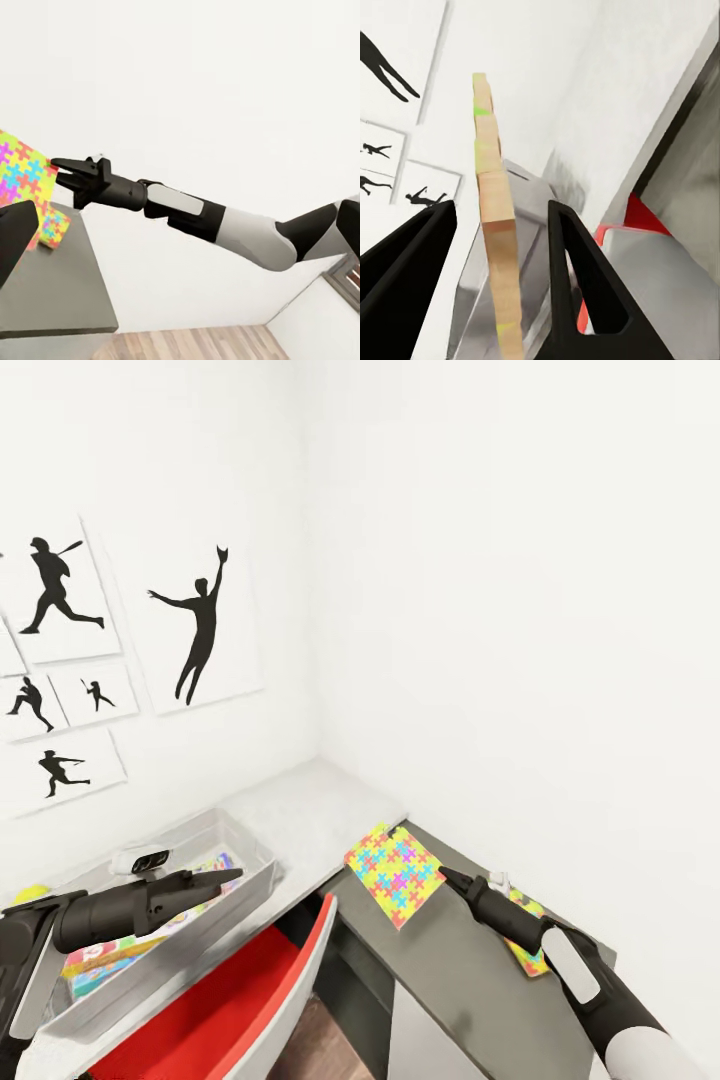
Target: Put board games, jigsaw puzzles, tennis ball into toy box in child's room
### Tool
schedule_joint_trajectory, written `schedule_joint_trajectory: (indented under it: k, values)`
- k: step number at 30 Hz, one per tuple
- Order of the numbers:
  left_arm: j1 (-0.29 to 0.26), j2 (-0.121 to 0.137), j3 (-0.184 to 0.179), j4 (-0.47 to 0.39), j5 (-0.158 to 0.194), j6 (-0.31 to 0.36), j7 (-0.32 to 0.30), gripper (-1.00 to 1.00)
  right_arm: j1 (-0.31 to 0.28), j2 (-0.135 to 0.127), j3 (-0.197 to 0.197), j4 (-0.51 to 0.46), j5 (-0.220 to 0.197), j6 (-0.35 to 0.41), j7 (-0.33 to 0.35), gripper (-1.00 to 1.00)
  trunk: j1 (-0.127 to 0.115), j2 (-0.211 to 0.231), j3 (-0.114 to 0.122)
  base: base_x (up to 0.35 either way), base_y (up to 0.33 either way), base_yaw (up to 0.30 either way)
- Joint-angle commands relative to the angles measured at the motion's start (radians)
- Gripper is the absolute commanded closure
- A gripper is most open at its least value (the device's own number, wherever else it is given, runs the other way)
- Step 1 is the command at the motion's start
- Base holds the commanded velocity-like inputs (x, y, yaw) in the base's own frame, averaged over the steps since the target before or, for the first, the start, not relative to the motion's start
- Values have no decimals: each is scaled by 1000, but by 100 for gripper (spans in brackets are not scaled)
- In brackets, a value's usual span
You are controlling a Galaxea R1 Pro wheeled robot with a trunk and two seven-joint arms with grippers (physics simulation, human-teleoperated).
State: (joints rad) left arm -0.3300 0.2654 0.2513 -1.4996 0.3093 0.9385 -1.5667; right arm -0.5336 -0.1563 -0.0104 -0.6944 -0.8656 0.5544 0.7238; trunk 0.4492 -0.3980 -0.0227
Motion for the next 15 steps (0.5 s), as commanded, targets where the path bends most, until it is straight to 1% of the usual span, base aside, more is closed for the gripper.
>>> schedule_joint_trajectory:
  k: [1, 3, 4, 7, 10, 15]
  values:
    - [-1, 1, 1, 0, -1, 11, -4, -100, 1, -16, 0, -28, -4, 22, 13, 100, 1, -2, -2, 84, 0, 278]
    - [-1, 1, 6, 0, -1, 11, -4, -100, 9, -40, -1, -86, -5, 82, 34, 100, 1, -2, -2, 84, 0, 276]
    - [-1, 1, 7, 0, -1, 11, -4, -100, 12, -43, -1, -100, -5, 99, 38, 100, 1, -2, -2, 84, 0, 270]
    - [-1, 1, 11, 0, -1, 10, -4, -100, 37, -56, -11, -189, -4, 177, 50, 100, 1, -2, -2, 84, 0, 258]
    - [-1, 0, 11, 0, -1, 10, -4, -100, 56, -60, -31, -244, -4, 203, 53, 100, 1, -2, -2, 84, 0, 247]
    - [-1, 1, 12, 0, -1, 11, -4, -100, 64, -61, -39, -263, -4, 212, 54, 100, 1, -2, -2, 84, 0, 223]
